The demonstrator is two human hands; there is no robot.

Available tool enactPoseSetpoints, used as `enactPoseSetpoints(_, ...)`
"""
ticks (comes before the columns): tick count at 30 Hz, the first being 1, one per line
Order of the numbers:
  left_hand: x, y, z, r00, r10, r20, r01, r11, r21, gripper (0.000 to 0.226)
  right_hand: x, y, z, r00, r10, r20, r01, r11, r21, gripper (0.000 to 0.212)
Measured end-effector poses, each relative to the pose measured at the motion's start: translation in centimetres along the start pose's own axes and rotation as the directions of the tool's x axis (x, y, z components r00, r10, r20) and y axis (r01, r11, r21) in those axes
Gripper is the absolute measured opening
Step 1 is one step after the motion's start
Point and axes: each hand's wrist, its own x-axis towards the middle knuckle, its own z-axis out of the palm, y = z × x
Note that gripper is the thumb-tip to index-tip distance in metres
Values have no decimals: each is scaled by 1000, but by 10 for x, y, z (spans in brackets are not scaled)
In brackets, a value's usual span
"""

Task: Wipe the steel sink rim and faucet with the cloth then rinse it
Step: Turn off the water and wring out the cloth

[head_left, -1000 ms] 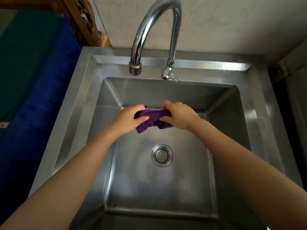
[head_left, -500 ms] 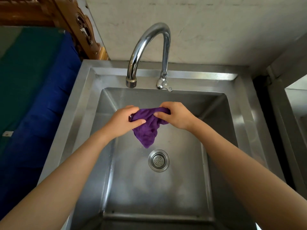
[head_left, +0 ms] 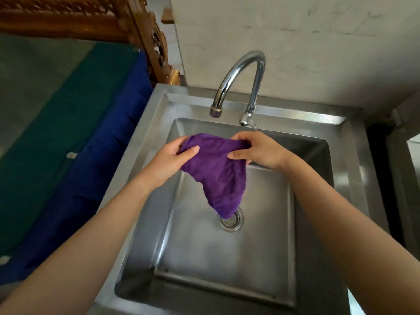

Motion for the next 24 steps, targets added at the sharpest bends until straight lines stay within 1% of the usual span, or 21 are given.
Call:
enactPoseSetpoints(2, -14, 3, -6, 1000, 8, -6, -8, 998, 55, 16, -4, -8, 9, 999, -21, -36, 13, 977, -213, 15)
enactPoseSetpoints(3, -21, 3, -11, 1000, 16, -27, -14, 998, 61, 15, -6, -11, 14, 999, -24, -39, 14, 970, -241, 16)
enactPoseSetpoints(6, -44, 6, -26, 995, 25, -101, -24, 1000, 9, 13, -15, -22, 31, 998, -32, -49, 26, 994, -111, 20)
enactPoseSetpoints(8, -60, 9, -36, 995, 36, -91, -36, 999, -7, 15, -25, -35, 43, 995, -67, -76, 62, 996, -66, 16)
enactPoseSetpoints(10, -76, 14, -46, 996, 39, -80, -45, 996, -76, 18, -37, -56, 55, 990, -116, -79, 117, 993, 5, 7)
enactPoseSetpoints(12, -94, 26, -58, 996, 54, -69, -62, 991, -120, 20, -49, -80, 68, 984, -140, -107, 150, 985, 90, 5)
enactPoseSetpoints(14, -115, 41, -70, 991, 103, -81, -107, 993, -53, 18, -56, -103, 79, 979, -150, -140, 168, 978, 127, 8)
enactPoseSetpoints(19, -172, 87, -111, 947, 253, -196, -222, 961, 168, 16, -75, -168, 113, 963, -228, -144, 234, 972, 28, 5)
enactPoseSetpoints(21, -195, 102, -130, 930, 290, -227, -228, 937, 264, 14, -84, -196, 128, 956, -270, -112, 268, 963, -28, 3)
enactPoseSetpoints(24, -232, 114, -156, 915, 302, -266, -209, 921, 329, 14, -90, -232, 150, 949, -314, -27, 308, 943, -126, 8)
